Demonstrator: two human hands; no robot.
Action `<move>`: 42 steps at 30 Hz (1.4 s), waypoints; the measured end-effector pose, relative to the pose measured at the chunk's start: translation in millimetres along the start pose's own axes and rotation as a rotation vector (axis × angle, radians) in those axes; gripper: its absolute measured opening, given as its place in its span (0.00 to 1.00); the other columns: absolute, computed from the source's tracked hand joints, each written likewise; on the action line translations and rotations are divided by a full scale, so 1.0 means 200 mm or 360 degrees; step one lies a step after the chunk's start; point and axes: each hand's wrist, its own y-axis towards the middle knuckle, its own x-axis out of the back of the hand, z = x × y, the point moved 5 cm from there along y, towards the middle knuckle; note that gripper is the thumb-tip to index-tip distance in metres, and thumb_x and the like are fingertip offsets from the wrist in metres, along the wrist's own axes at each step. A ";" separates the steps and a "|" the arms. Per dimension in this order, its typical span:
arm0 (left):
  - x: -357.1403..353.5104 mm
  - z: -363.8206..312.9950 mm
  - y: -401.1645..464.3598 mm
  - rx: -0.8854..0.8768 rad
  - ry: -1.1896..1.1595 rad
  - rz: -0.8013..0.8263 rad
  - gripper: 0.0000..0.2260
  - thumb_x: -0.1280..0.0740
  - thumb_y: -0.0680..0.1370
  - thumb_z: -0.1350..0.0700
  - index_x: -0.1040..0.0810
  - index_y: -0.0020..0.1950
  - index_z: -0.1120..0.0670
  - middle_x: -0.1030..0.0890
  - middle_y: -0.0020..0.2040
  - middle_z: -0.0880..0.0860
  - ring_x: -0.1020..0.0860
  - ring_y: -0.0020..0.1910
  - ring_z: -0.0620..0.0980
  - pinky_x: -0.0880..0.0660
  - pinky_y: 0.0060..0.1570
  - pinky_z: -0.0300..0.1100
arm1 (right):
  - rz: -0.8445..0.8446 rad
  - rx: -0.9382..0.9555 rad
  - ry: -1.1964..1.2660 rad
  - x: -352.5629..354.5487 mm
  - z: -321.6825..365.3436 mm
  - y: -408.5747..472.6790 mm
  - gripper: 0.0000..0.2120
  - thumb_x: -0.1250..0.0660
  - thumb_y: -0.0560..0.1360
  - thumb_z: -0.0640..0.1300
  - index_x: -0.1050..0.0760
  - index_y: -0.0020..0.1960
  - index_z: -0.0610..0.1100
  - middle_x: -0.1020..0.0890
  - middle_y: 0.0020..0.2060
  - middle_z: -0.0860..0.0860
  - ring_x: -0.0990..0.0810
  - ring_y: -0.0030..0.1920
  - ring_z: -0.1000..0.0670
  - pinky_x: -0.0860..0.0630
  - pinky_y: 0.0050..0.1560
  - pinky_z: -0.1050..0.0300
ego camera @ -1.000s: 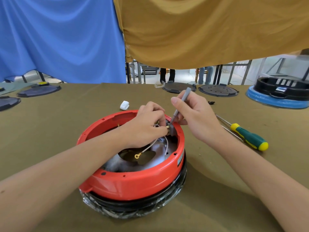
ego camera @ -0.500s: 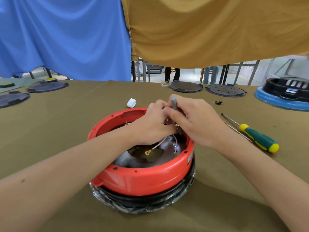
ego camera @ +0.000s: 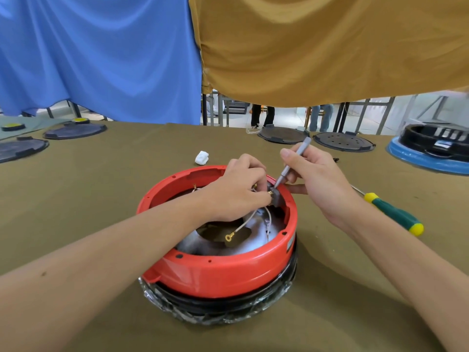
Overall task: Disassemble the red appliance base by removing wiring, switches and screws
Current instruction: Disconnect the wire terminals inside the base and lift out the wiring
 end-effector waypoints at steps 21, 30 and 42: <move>0.01 -0.01 -0.01 0.0012 0.0061 0.0008 0.07 0.35 0.77 0.59 0.28 0.40 0.52 0.34 0.64 0.46 0.40 0.65 0.44 0.44 0.55 0.36 | -0.0107 0.0076 -0.0011 0.00 -0.01 0.00 0.11 0.38 0.82 0.47 0.26 0.43 0.44 0.27 0.25 0.55 0.20 0.35 0.48 0.18 0.43 0.49; 0.02 -0.02 -0.01 0.0000 0.0105 -0.0024 0.09 0.35 0.78 0.58 0.29 0.39 0.51 0.34 0.64 0.48 0.39 0.63 0.45 0.43 0.44 0.34 | -0.0082 0.0502 -0.0312 -0.02 0.04 -0.05 0.11 0.37 0.82 0.47 0.27 0.43 0.42 0.23 0.28 0.55 0.22 0.28 0.55 0.24 0.31 0.56; 0.01 -0.01 -0.01 0.0027 0.0055 0.0016 0.07 0.36 0.78 0.60 0.27 0.40 0.54 0.34 0.65 0.47 0.40 0.66 0.44 0.44 0.58 0.37 | -0.0132 0.0084 0.0076 0.01 -0.05 0.00 0.11 0.37 0.82 0.46 0.27 0.43 0.42 0.27 0.27 0.51 0.23 0.33 0.50 0.21 0.35 0.61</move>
